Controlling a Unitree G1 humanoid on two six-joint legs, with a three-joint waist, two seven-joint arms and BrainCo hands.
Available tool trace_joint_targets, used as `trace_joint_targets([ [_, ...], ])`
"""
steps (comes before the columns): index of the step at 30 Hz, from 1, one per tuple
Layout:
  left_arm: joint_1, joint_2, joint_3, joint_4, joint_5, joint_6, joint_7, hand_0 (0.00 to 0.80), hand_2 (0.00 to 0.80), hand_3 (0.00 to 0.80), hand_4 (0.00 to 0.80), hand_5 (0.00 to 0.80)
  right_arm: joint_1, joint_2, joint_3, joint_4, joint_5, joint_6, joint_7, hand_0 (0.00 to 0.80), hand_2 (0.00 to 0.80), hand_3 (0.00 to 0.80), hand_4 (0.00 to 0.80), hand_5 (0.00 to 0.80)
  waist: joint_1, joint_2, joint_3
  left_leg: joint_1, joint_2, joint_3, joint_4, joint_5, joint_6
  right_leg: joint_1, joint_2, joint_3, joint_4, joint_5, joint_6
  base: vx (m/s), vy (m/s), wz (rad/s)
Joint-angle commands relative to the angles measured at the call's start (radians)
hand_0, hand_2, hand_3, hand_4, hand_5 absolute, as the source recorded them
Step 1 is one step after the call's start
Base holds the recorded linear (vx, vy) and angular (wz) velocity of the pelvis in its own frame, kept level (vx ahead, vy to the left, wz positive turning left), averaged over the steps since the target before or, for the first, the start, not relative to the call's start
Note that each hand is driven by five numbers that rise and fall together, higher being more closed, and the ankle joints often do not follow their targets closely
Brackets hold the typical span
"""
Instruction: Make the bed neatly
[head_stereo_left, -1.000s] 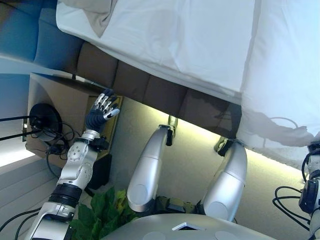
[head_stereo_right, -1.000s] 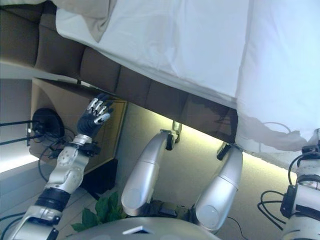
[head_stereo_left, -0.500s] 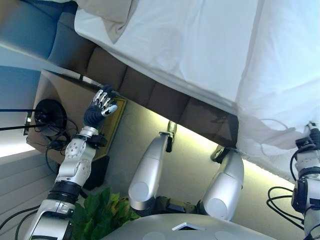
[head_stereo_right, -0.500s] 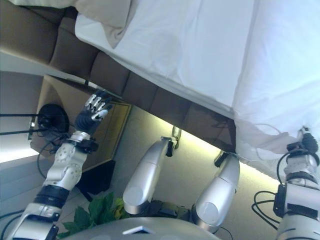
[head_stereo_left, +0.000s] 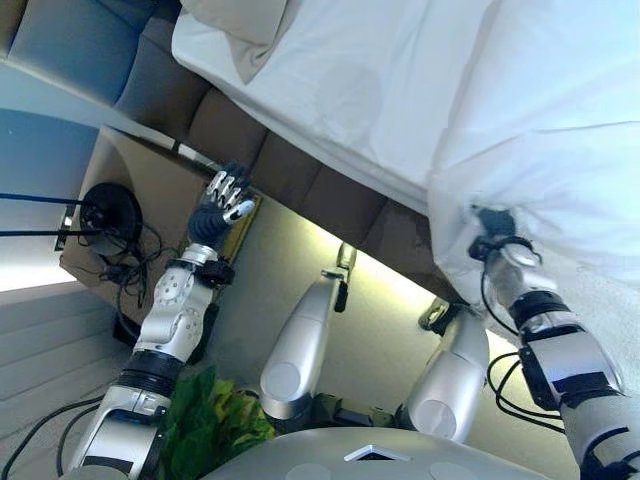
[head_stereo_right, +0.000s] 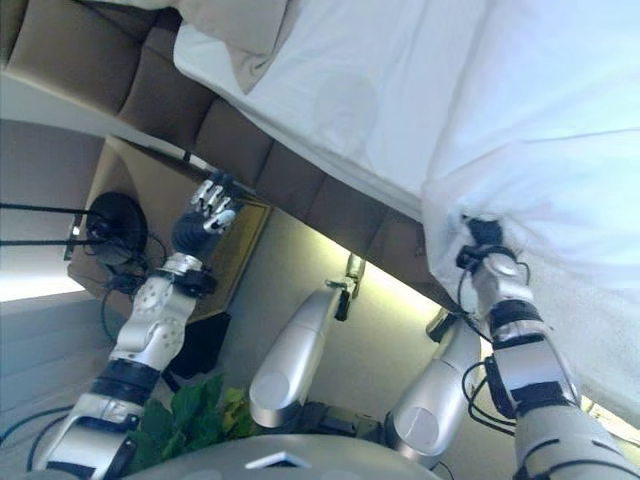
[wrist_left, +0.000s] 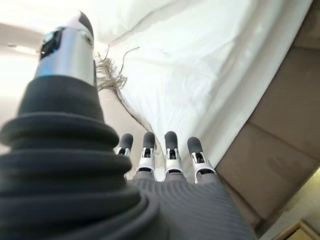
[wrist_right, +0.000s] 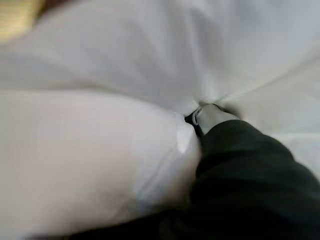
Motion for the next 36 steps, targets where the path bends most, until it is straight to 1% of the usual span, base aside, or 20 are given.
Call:
trace_joint_targets([
  [1, -0.078, -0.004, -0.040, 0.010, 0.027, -0.044, -0.014, 0.000, 0.000, 0.000, 0.000, 0.000, -0.108, 0.231, 0.093, -0.079, -0.064, 0.028, 0.047, 0.800, 0.800, 0.800, 0.800, 0.800, 0.075, 0.015, -0.021, -0.030, 0.005, -0.007, 0.067, -0.052, -0.014, 0.104, -0.051, 0.027, -0.171, 0.130, 0.076, -0.013, -0.014, 0.06],
  [7, -0.111, -0.031, -0.062, 0.038, 0.038, -0.052, -0.020, 0.000, 0.000, 0.000, 0.000, 0.000, -0.111, 0.340, 0.185, -0.073, -0.116, 0.073, 0.050, 0.800, 0.800, 0.800, 0.800, 0.800, 0.092, 0.025, -0.021, -0.031, -0.005, -0.017, 0.067, -0.046, -0.021, 0.140, -0.049, 0.006, -0.211, 0.140, 0.080, -0.001, -0.016, 0.08],
  [9, -0.114, -0.034, -0.064, 0.040, 0.040, -0.051, -0.021, 0.000, 0.000, 0.000, 0.000, 0.000, -0.110, 0.363, 0.205, -0.082, -0.114, 0.081, 0.028, 0.800, 0.800, 0.800, 0.800, 0.800, 0.096, 0.028, -0.022, -0.029, -0.008, -0.019, 0.065, -0.044, -0.023, 0.152, -0.048, 0.002, -0.222, 0.143, 0.081, 0.004, -0.005, 0.02],
  [11, -0.114, -0.040, -0.069, 0.049, 0.045, -0.057, -0.028, 0.000, 0.000, 0.000, 0.000, 0.000, -0.108, 0.380, 0.210, -0.086, -0.078, 0.076, -0.014, 0.800, 0.800, 0.800, 0.800, 0.800, 0.099, 0.031, -0.020, -0.028, -0.012, -0.021, 0.068, -0.043, -0.025, 0.161, -0.048, -0.002, -0.228, 0.145, 0.081, 0.000, 0.000, 0.00],
  [13, -0.115, -0.038, -0.068, 0.057, 0.045, -0.060, -0.037, 0.000, 0.000, 0.000, 0.000, 0.000, -0.109, 0.383, 0.193, -0.075, -0.041, 0.064, -0.046, 0.800, 0.800, 0.800, 0.800, 0.800, 0.101, 0.031, -0.018, -0.027, -0.012, -0.023, 0.070, -0.044, -0.027, 0.169, -0.047, -0.004, -0.231, 0.147, 0.080, 0.000, 0.000, 0.00],
  [14, -0.116, -0.037, -0.068, 0.059, 0.046, -0.060, -0.039, 0.000, 0.000, 0.000, 0.000, 0.000, -0.108, 0.380, 0.187, -0.071, -0.024, 0.056, -0.062, 0.778, 0.778, 0.778, 0.778, 0.778, 0.101, 0.030, -0.017, -0.026, -0.012, -0.024, 0.070, -0.044, -0.028, 0.171, -0.046, -0.005, -0.233, 0.148, 0.080, 0.000, 0.000, 0.00],
  [15, -0.117, -0.034, -0.067, 0.061, 0.047, -0.059, -0.039, 0.000, 0.000, 0.000, 0.000, 0.000, -0.106, 0.375, 0.174, -0.066, -0.002, 0.050, -0.080, 0.339, 0.339, 0.339, 0.339, 0.339, 0.101, 0.029, -0.016, -0.027, -0.012, -0.025, 0.071, -0.045, -0.029, 0.174, -0.044, -0.006, -0.236, 0.150, 0.080, 0.000, -0.035, -0.01],
  [16, -0.116, -0.034, -0.067, 0.063, 0.050, -0.061, -0.037, 0.000, 0.000, 0.000, 0.000, 0.000, -0.104, 0.365, 0.160, -0.062, 0.022, 0.041, -0.095, 0.000, 0.000, 0.000, 0.000, 0.000, 0.100, 0.026, -0.014, -0.026, -0.010, -0.026, 0.072, -0.046, -0.029, 0.177, -0.041, -0.007, -0.239, 0.151, 0.080, -0.001, -0.038, 0.00],
  [21, -0.103, -0.018, -0.050, 0.072, 0.050, -0.074, -0.042, 0.000, 0.000, 0.000, 0.000, 0.000, -0.071, 0.315, 0.103, -0.066, 0.060, 0.006, -0.100, 0.000, 0.000, 0.000, 0.000, 0.000, 0.093, 0.007, -0.011, -0.025, 0.000, -0.025, 0.083, -0.058, -0.030, 0.184, -0.031, -0.008, -0.239, 0.153, 0.079, 0.010, -0.033, 0.05],
  [25, -0.075, -0.004, -0.020, 0.066, 0.049, -0.084, -0.042, 0.000, 0.000, 0.000, 0.000, 0.000, 0.009, 0.252, 0.037, -0.068, 0.091, -0.029, -0.094, 0.000, 0.000, 0.000, 0.000, 0.000, 0.074, -0.012, -0.010, -0.031, 0.013, -0.019, 0.099, -0.070, -0.030, 0.176, -0.022, 0.001, -0.230, 0.152, 0.077, 0.001, -0.011, 0.02],
  [28, -0.049, -0.002, -0.002, 0.065, 0.054, -0.093, -0.036, 0.000, 0.000, 0.000, 0.000, 0.000, 0.077, 0.199, -0.046, -0.020, 0.138, -0.077, -0.036, 0.000, 0.000, 0.000, 0.000, 0.000, 0.058, -0.021, -0.012, -0.031, 0.024, -0.013, 0.105, -0.079, -0.028, 0.170, -0.014, 0.008, -0.226, 0.151, 0.075, 0.000, 0.000, 0.00],
  [31, -0.023, -0.004, 0.004, 0.074, 0.048, -0.115, -0.017, 0.000, 0.000, 0.000, 0.000, 0.000, 0.141, 0.133, -0.164, 0.054, 0.160, -0.113, 0.038, 0.000, 0.000, 0.000, 0.000, 0.000, 0.029, -0.024, -0.011, -0.033, 0.040, 0.000, 0.115, -0.089, -0.028, 0.152, -0.006, 0.027, -0.212, 0.145, 0.073, 0.003, 0.024, -0.10],
  [36, 0.016, 0.003, 0.009, 0.074, 0.043, -0.133, 0.005, 0.000, 0.000, 0.000, 0.000, 0.000, 0.210, 0.044, -0.292, 0.101, 0.212, -0.105, 0.117, 0.000, 0.000, 0.000, 0.000, 0.000, -0.005, -0.032, -0.012, -0.028, 0.059, 0.013, 0.122, -0.097, -0.028, 0.133, 0.010, 0.055, -0.200, 0.138, 0.069, 0.005, 0.010, -0.18],
])
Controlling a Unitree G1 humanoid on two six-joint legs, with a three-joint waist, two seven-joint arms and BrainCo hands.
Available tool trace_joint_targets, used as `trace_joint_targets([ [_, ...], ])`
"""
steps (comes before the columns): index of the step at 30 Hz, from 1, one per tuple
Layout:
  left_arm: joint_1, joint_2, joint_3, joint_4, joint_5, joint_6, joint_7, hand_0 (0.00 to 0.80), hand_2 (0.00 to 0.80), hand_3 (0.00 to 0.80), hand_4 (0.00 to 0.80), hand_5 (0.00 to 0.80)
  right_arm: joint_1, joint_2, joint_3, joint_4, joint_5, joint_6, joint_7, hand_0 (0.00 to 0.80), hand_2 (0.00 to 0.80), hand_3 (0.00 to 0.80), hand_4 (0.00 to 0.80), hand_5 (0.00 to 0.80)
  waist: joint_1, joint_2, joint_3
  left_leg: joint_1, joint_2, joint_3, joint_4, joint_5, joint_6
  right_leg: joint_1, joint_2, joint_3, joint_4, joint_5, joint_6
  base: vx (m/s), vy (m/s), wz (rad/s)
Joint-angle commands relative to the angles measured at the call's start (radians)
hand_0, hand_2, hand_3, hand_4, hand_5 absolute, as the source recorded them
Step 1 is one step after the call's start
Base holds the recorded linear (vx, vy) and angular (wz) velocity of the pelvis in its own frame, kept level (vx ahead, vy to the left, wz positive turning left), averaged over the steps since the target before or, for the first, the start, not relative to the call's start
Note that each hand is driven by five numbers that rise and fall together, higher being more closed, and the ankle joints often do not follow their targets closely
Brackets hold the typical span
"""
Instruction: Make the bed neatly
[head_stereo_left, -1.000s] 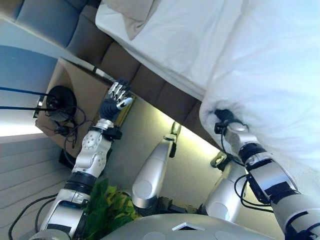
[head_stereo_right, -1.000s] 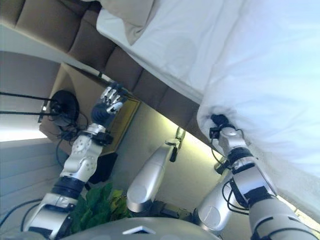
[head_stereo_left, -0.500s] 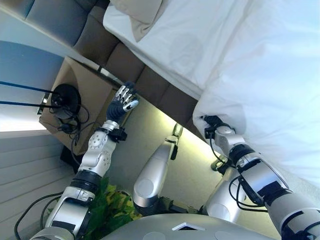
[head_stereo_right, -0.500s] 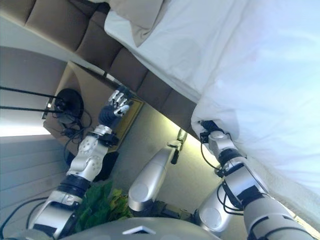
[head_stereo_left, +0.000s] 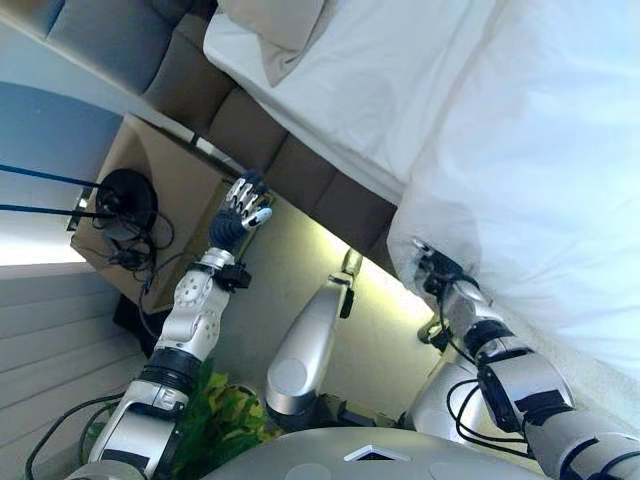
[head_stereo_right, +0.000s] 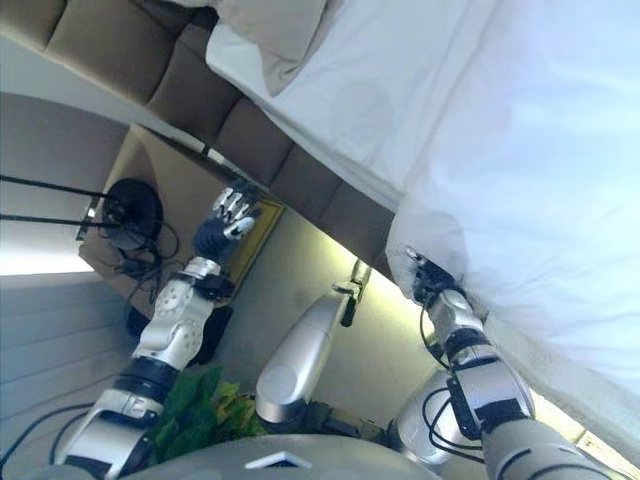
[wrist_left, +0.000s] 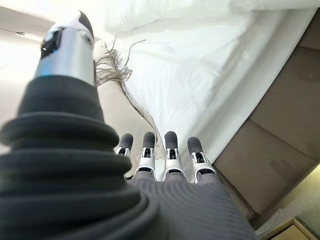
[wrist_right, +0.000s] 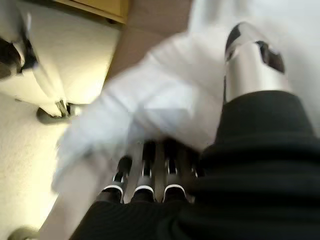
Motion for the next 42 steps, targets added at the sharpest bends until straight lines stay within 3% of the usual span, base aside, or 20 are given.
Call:
trace_joint_targets([
  [1, -0.003, 0.041, 0.051, -0.014, 0.020, -0.072, 0.021, 0.000, 0.000, 0.000, 0.000, 0.000, 0.042, -0.088, -0.083, 0.012, 0.078, -0.033, 0.050, 0.000, 0.000, 0.000, 0.000, 0.000, -0.024, -0.023, 0.017, -0.050, 0.045, 0.016, 0.099, -0.078, -0.033, 0.074, -0.014, 0.077, -0.143, 0.126, 0.062, 0.003, -0.007, -0.22],
  [9, 0.044, 0.045, 0.075, 0.008, 0.010, -0.095, 0.025, 0.000, 0.000, 0.000, 0.000, 0.000, 0.174, -0.123, -0.224, 0.043, 0.186, -0.022, 0.120, 0.000, 0.000, 0.000, 0.000, 0.000, -0.075, -0.041, 0.006, -0.019, 0.082, 0.032, 0.081, -0.079, -0.034, 0.071, 0.012, 0.107, -0.158, 0.129, 0.061, 0.007, 0.006, -0.20],
  [10, 0.045, 0.043, 0.076, 0.007, 0.009, -0.098, 0.026, 0.000, 0.000, 0.000, 0.000, 0.000, 0.186, -0.125, -0.239, 0.049, 0.197, -0.028, 0.120, 0.000, 0.000, 0.000, 0.000, 0.000, -0.083, -0.042, 0.008, -0.024, 0.084, 0.039, 0.069, -0.050, -0.028, 0.064, 0.010, 0.103, -0.170, 0.154, 0.052, -0.074, 0.034, -0.25],
  [20, 0.055, 0.042, 0.093, 0.031, 0.031, -0.158, 0.073, 0.000, 0.000, 0.000, 0.000, 0.000, 0.307, -0.120, -0.354, 0.066, 0.298, -0.052, 0.167, 0.000, 0.000, 0.000, 0.000, 0.000, -0.155, -0.069, 0.002, 0.029, 0.126, 0.065, 0.029, -0.047, -0.039, 0.089, 0.042, 0.137, -0.217, 0.161, 0.062, 0.010, 0.001, -0.18],
  [27, 0.016, 0.042, 0.090, 0.058, 0.109, -0.195, 0.156, 0.000, 0.000, 0.000, 0.000, 0.000, 0.376, -0.088, -0.406, 0.006, 0.381, -0.156, 0.265, 0.000, 0.000, 0.000, 0.000, 0.000, -0.203, -0.109, 0.015, 0.053, 0.159, 0.076, 0.023, -0.052, -0.045, 0.098, 0.068, 0.158, -0.221, 0.159, 0.063, 0.021, -0.044, -0.20],
  [33, -0.049, 0.058, 0.055, 0.067, 0.231, -0.219, 0.196, 0.000, 0.000, 0.000, 0.000, 0.000, 0.357, -0.108, -0.422, -0.033, 0.345, -0.193, 0.175, 0.000, 0.000, 0.000, 0.000, 0.000, -0.233, -0.129, 0.026, 0.048, 0.177, 0.091, 0.014, -0.043, -0.049, 0.086, 0.088, 0.172, -0.231, 0.162, 0.067, -0.007, -0.040, -0.14],
  [42, -0.168, 0.068, -0.059, 0.054, 0.331, -0.204, 0.269, 0.000, 0.000, 0.000, 0.000, 0.000, 0.340, -0.204, -0.536, 0.053, 0.546, -0.216, 0.062, 0.000, 0.000, 0.000, 0.000, 0.000, -0.278, -0.130, 0.046, 0.033, 0.179, 0.113, 0.022, -0.045, -0.053, 0.064, 0.088, 0.189, -0.217, 0.161, 0.069, 0.005, 0.017, -0.05],
])
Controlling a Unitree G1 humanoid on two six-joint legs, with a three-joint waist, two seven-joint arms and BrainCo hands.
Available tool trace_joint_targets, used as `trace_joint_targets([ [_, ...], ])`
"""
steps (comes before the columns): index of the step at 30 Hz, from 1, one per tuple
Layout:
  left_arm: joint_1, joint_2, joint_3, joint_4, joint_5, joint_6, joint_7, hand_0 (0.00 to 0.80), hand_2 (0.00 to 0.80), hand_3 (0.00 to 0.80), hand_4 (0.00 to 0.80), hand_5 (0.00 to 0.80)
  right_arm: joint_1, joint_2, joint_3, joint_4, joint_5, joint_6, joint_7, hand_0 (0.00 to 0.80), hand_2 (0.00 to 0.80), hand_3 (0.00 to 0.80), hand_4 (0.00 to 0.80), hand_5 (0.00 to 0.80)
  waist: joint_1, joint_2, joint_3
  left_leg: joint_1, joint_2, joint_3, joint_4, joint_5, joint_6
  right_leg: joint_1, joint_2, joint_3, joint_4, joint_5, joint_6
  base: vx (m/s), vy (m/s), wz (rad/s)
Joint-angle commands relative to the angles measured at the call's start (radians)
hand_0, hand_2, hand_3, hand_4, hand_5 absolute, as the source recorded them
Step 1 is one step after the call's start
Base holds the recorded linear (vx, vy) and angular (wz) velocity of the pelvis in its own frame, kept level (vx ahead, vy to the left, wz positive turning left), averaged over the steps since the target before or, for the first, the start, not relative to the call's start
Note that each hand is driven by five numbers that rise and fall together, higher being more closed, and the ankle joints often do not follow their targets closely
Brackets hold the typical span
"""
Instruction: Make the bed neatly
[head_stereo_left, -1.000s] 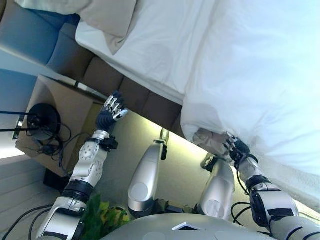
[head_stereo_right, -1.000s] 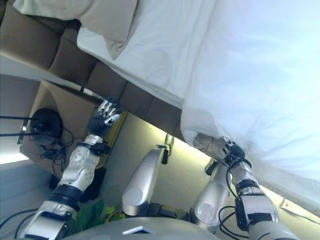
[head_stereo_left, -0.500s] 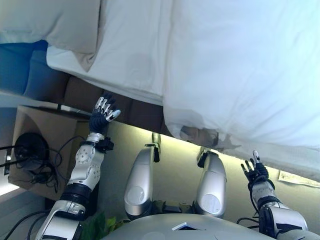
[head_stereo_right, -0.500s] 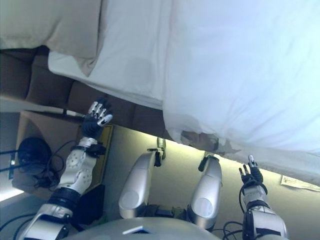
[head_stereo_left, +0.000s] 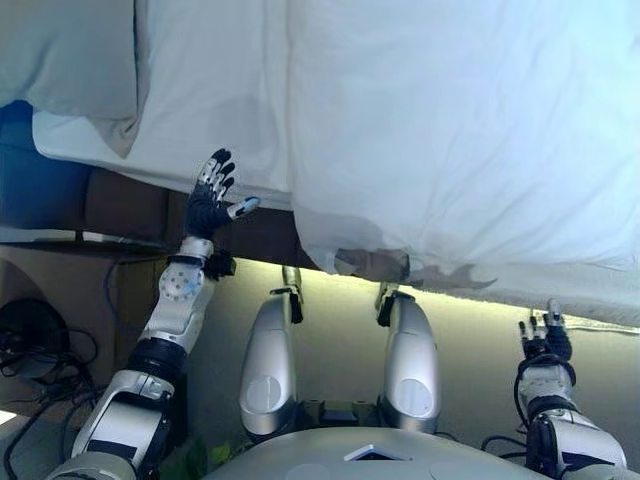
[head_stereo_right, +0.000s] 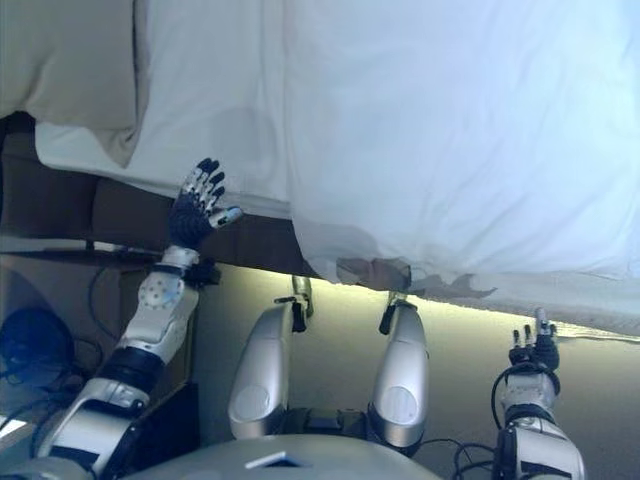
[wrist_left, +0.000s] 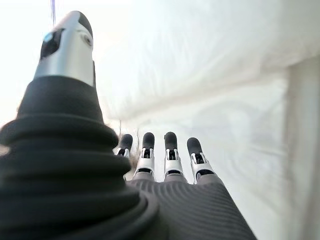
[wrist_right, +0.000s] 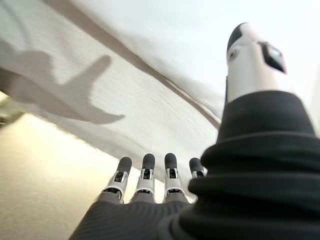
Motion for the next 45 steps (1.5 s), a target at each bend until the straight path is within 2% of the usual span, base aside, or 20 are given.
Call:
trace_joint_targets([
  [1, -0.049, 0.005, -0.008, -0.020, 0.034, -0.041, 0.036, 0.000, 0.000, 0.000, 0.000, 0.000, 0.035, -0.056, -0.066, 0.045, 0.126, -0.059, -0.016, 0.000, 0.000, 0.000, 0.000, 0.000, -0.038, -0.002, 0.016, -0.024, 0.050, -0.047, 0.020, 0.029, -0.053, 0.067, -0.059, 0.032, -0.036, 0.053, 0.073, 0.002, -0.010, -0.06],
  [6, -0.081, -0.002, -0.043, -0.018, 0.082, -0.026, 0.057, 0.000, 0.000, 0.000, 0.000, 0.000, 0.051, -0.052, -0.089, 0.025, 0.151, -0.062, -0.009, 0.000, 0.000, 0.000, 0.000, 0.000, -0.064, -0.014, 0.030, -0.040, 0.046, -0.020, 0.043, 0.015, -0.044, 0.045, -0.060, 0.050, -0.019, 0.058, 0.068, -0.005, 0.010, -0.01],
  [9, -0.137, -0.024, -0.087, 0.016, 0.227, -0.022, 0.153, 0.000, 0.000, 0.000, 0.000, 0.000, 0.042, -0.056, -0.073, 0.025, 0.166, -0.075, 0.000, 0.000, 0.000, 0.000, 0.000, 0.000, -0.081, -0.020, 0.040, -0.054, 0.040, -0.006, 0.055, 0.011, -0.036, 0.025, -0.062, 0.066, -0.006, 0.061, 0.063, -0.020, 0.020, -0.07],
  [12, -0.219, -0.038, -0.144, 0.048, 0.451, 0.012, 0.321, 0.000, 0.000, 0.000, 0.000, 0.000, 0.031, -0.062, -0.051, 0.019, 0.173, -0.075, 0.013, 0.000, 0.000, 0.000, 0.000, 0.000, -0.099, -0.035, 0.043, -0.082, 0.035, 0.004, 0.058, 0.012, -0.030, -0.010, -0.060, 0.079, 0.000, 0.066, 0.065, -0.032, -0.001, -0.10],
  [14, -0.276, -0.043, -0.182, 0.052, 0.625, 0.068, 0.440, 0.000, 0.000, 0.000, 0.000, 0.000, 0.016, -0.062, -0.021, 0.000, 0.175, -0.080, -0.007, 0.000, 0.000, 0.000, 0.000, 0.000, -0.110, -0.044, 0.043, -0.099, 0.034, 0.010, 0.055, 0.017, -0.028, -0.031, -0.056, 0.084, -0.002, 0.069, 0.067, -0.012, -0.012, -0.09],
  [16, -0.322, -0.044, -0.206, 0.051, 0.735, 0.124, 0.486, 0.000, 0.000, 0.000, 0.000, 0.000, 0.005, -0.062, 0.003, -0.016, 0.192, -0.088, -0.030, 0.000, 0.000, 0.000, 0.000, 0.000, -0.116, -0.047, 0.043, -0.113, 0.033, 0.013, 0.056, 0.018, -0.027, -0.052, -0.054, 0.089, 0.001, 0.069, 0.067, -0.001, -0.016, -0.11],
  [22, -0.430, -0.056, -0.271, 0.072, 0.930, 0.317, 0.547, 0.000, 0.000, 0.000, 0.000, 0.000, -0.027, -0.058, 0.066, -0.077, 0.200, -0.112, -0.090, 0.000, 0.000, 0.000, 0.000, 0.000, -0.143, -0.051, 0.043, -0.154, 0.035, 0.009, 0.075, 0.013, -0.026, -0.116, -0.044, 0.110, 0.029, 0.061, 0.059, 0.007, 0.012, -0.07],
  [25, -0.464, -0.069, -0.282, 0.100, 0.990, 0.433, 0.590, 0.000, 0.000, 0.000, 0.000, 0.000, -0.030, -0.051, 0.094, -0.127, 0.193, -0.128, -0.112, 0.000, 0.000, 0.000, 0.000, 0.000, -0.160, -0.054, 0.043, -0.175, 0.040, 0.008, 0.090, 0.007, -0.024, -0.154, -0.039, 0.124, 0.050, 0.056, 0.053, 0.016, 0.017, -0.10],
  [28, -0.485, -0.078, -0.286, 0.139, 1.049, 0.505, 0.612, 0.000, 0.000, 0.000, 0.000, 0.000, -0.026, -0.045, 0.106, -0.161, 0.188, -0.145, -0.131, 0.000, 0.000, 0.000, 0.000, 0.000, -0.170, -0.058, 0.043, -0.197, 0.047, 0.008, 0.110, 0.000, -0.023, -0.187, -0.037, 0.134, 0.074, 0.048, 0.048, 0.018, -0.006, -0.03],
  [32, -0.519, -0.100, -0.326, 0.219, 1.132, 0.609, 0.563, 0.000, 0.000, 0.000, 0.000, 0.000, -0.028, -0.053, 0.121, -0.188, 0.196, -0.177, -0.159, 0.000, 0.000, 0.000, 0.000, 0.000, -0.193, -0.056, 0.043, -0.218, 0.054, 0.015, 0.114, 0.005, -0.023, -0.229, -0.032, 0.152, 0.102, 0.040, 0.043, 0.007, -0.001, -0.01],
  [34, -0.540, -0.120, -0.347, 0.266, 1.117, 0.633, 0.577, 0.000, 0.000, 0.000, 0.000, 0.000, -0.030, -0.062, 0.121, -0.199, 0.195, -0.188, -0.171, 0.000, 0.000, 0.000, 0.000, 0.000, -0.207, -0.054, 0.043, -0.213, 0.054, 0.012, 0.115, -0.013, -0.033, -0.235, -0.027, 0.166, 0.115, 0.014, 0.048, 0.044, 0.009, -0.02],
  [35, -0.548, -0.124, -0.351, 0.279, 1.109, 0.640, 0.581, 0.000, 0.000, 0.000, 0.000, 0.000, -0.029, -0.066, 0.118, -0.202, 0.195, -0.193, -0.171, 0.000, 0.000, 0.000, 0.000, 0.000, -0.212, -0.053, 0.043, -0.231, 0.054, 0.024, 0.110, 0.011, -0.026, -0.257, -0.029, 0.163, 0.113, 0.032, 0.040, 0.014, 0.034, 0.01],
  [37, -0.561, -0.133, -0.355, 0.305, 1.084, 0.646, 0.590, 0.000, 0.000, 0.000, 0.000, 0.000, -0.030, -0.081, 0.112, -0.193, 0.197, -0.200, -0.160, 0.000, 0.000, 0.000, 0.000, 0.000, -0.223, -0.046, 0.043, -0.239, 0.056, 0.030, 0.113, 0.012, -0.026, -0.278, -0.029, 0.174, 0.126, 0.027, 0.037, 0.023, 0.059, 0.01],
  [38, -0.561, -0.140, -0.357, 0.318, 1.069, 0.649, 0.591, 0.000, 0.000, 0.000, 0.000, 0.000, -0.028, -0.088, 0.111, -0.184, 0.197, -0.204, -0.154, 0.000, 0.000, 0.000, 0.000, 0.000, -0.228, -0.041, 0.043, -0.228, 0.056, 0.023, 0.121, -0.014, -0.035, -0.272, -0.025, 0.185, 0.142, -0.002, 0.043, 0.108, 0.064, -0.06],
  [41, -0.567, -0.151, -0.361, 0.341, 1.034, 0.660, 0.590, 0.000, 0.000, 0.000, 0.000, 0.000, -0.036, -0.101, 0.116, -0.180, 0.197, -0.206, -0.151, 0.000, 0.000, 0.000, 0.000, 0.000, -0.237, -0.034, 0.043, -0.241, 0.058, 0.026, 0.131, -0.017, -0.035, -0.299, -0.024, 0.198, 0.162, -0.010, 0.039, 0.046, 0.046, -0.12],
  [45, -0.587, -0.160, -0.371, 0.367, 1.011, 0.680, 0.535, 0.000, 0.000, 0.000, 0.000, 0.000, -0.058, -0.112, 0.131, -0.171, 0.199, -0.204, -0.156, 0.000, 0.000, 0.000, 0.000, 0.000, -0.242, -0.030, 0.043, -0.264, 0.062, 0.028, 0.146, -0.021, -0.032, -0.335, -0.022, 0.208, 0.183, -0.016, 0.032, 0.000, 0.013, -0.05],
])
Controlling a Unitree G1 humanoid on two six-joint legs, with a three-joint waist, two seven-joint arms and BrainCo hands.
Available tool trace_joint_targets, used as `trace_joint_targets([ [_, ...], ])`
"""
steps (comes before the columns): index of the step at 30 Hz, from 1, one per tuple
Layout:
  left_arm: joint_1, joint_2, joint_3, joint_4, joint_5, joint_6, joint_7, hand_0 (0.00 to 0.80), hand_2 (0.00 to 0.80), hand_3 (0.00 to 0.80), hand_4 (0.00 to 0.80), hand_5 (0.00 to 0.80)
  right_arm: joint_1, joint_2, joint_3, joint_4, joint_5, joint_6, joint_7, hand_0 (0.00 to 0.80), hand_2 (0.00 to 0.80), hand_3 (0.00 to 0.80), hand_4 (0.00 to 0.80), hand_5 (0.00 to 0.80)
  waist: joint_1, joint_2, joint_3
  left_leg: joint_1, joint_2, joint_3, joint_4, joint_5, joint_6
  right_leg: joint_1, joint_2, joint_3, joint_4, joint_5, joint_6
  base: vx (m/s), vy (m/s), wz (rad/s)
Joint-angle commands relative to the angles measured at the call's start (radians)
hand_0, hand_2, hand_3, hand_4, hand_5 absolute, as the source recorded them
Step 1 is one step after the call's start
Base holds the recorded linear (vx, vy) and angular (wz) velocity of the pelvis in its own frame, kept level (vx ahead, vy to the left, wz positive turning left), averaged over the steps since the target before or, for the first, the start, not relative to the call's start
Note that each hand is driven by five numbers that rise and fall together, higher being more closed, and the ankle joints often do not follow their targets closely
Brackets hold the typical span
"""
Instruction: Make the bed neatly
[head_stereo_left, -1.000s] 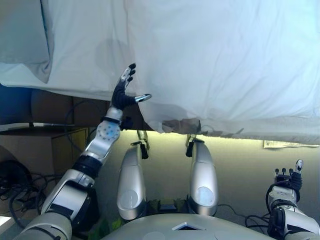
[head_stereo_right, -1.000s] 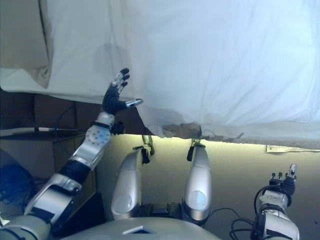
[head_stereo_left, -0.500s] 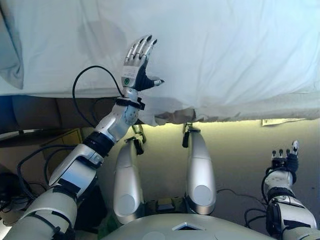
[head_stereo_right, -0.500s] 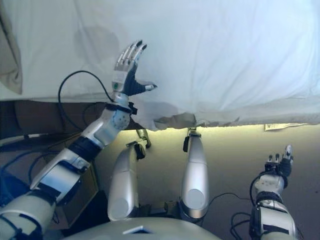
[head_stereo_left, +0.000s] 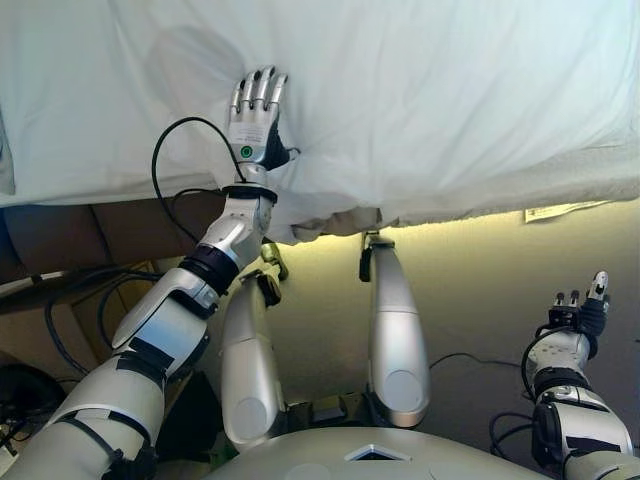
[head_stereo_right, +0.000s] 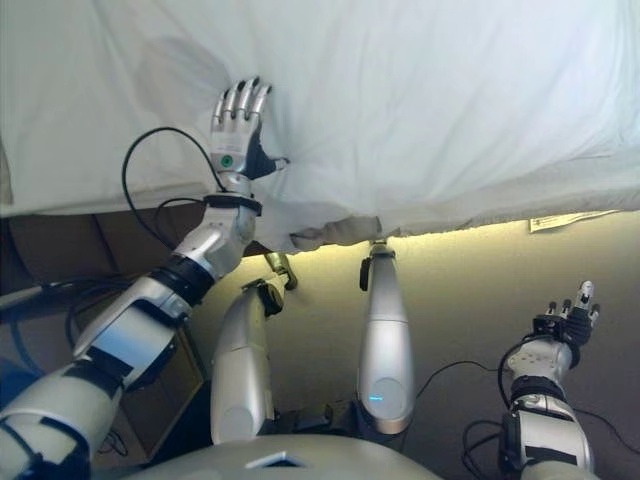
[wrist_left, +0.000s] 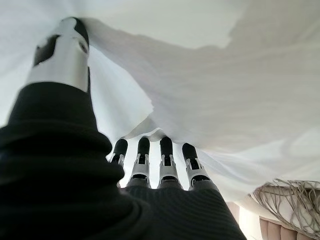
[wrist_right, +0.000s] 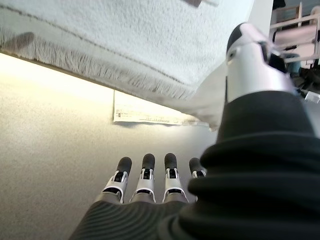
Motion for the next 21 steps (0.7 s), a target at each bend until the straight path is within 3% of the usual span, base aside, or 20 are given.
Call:
trace_joint_targets([
  [1, -0.043, -0.042, -0.029, 0.050, -0.018, 0.015, -0.060, 0.405, 0.405, 0.405, 0.405, 0.405, 0.022, -0.098, 0.017, -0.015, 0.031, -0.066, -0.006, 0.000, 0.000, 0.000, 0.000, 0.000, -0.028, 0.023, 0.006, -0.033, 0.063, -0.071, 0.042, 0.015, -0.050, 0.009, -0.023, 0.044, 0.035, -0.014, 0.027, 0.000, 0.000, 0.00],
  [2, -0.044, -0.047, -0.035, 0.057, -0.023, 0.028, -0.080, 0.540, 0.540, 0.540, 0.540, 0.540, 0.015, -0.099, 0.024, -0.016, 0.030, -0.069, -0.012, 0.000, 0.000, 0.000, 0.000, 0.000, -0.028, 0.023, 0.006, -0.038, 0.064, -0.070, 0.046, 0.013, -0.048, 0.003, -0.023, 0.046, 0.040, -0.016, 0.025, 0.000, 0.000, 0.00],
  [3, -0.046, -0.050, -0.038, 0.062, -0.028, 0.038, -0.091, 0.791, 0.791, 0.791, 0.791, 0.791, 0.009, -0.098, 0.027, -0.017, 0.027, -0.072, -0.016, 0.000, 0.000, 0.000, 0.000, 0.000, -0.030, 0.024, 0.006, -0.042, 0.065, -0.070, 0.047, 0.014, -0.047, -0.003, -0.022, 0.047, 0.044, -0.017, 0.024, 0.000, 0.000, 0.00],
  [8, -0.054, -0.059, -0.047, 0.097, -0.046, 0.062, -0.120, 0.800, 0.800, 0.800, 0.800, 0.800, -0.002, -0.102, 0.034, -0.006, 0.028, -0.078, -0.008, 0.000, 0.000, 0.000, 0.000, 0.000, -0.035, 0.027, 0.006, -0.052, 0.069, -0.065, 0.048, 0.017, -0.044, -0.022, -0.021, 0.054, 0.056, -0.019, 0.020, 0.000, 0.000, 0.00],
  [18, -0.061, -0.045, -0.043, 0.108, -0.077, 0.005, -0.093, 0.800, 0.800, 0.800, 0.800, 0.800, -0.020, -0.107, 0.039, 0.045, 0.058, -0.088, 0.034, 0.000, 0.000, 0.000, 0.000, 0.000, -0.025, 0.033, 0.006, -0.042, 0.073, -0.066, 0.039, 0.027, -0.047, -0.015, -0.025, 0.044, 0.060, -0.021, 0.016, 0.000, 0.000, 0.00],
  [21, -0.048, -0.047, -0.042, 0.098, -0.088, -0.010, -0.081, 0.800, 0.800, 0.800, 0.800, 0.800, -0.037, -0.111, 0.036, 0.045, 0.053, -0.087, 0.009, 0.000, 0.000, 0.000, 0.000, 0.000, -0.020, 0.035, 0.006, -0.032, 0.073, -0.059, 0.014, 0.059, -0.039, -0.005, -0.031, 0.032, 0.036, 0.005, 0.007, -0.073, 0.011, 0.01],
])
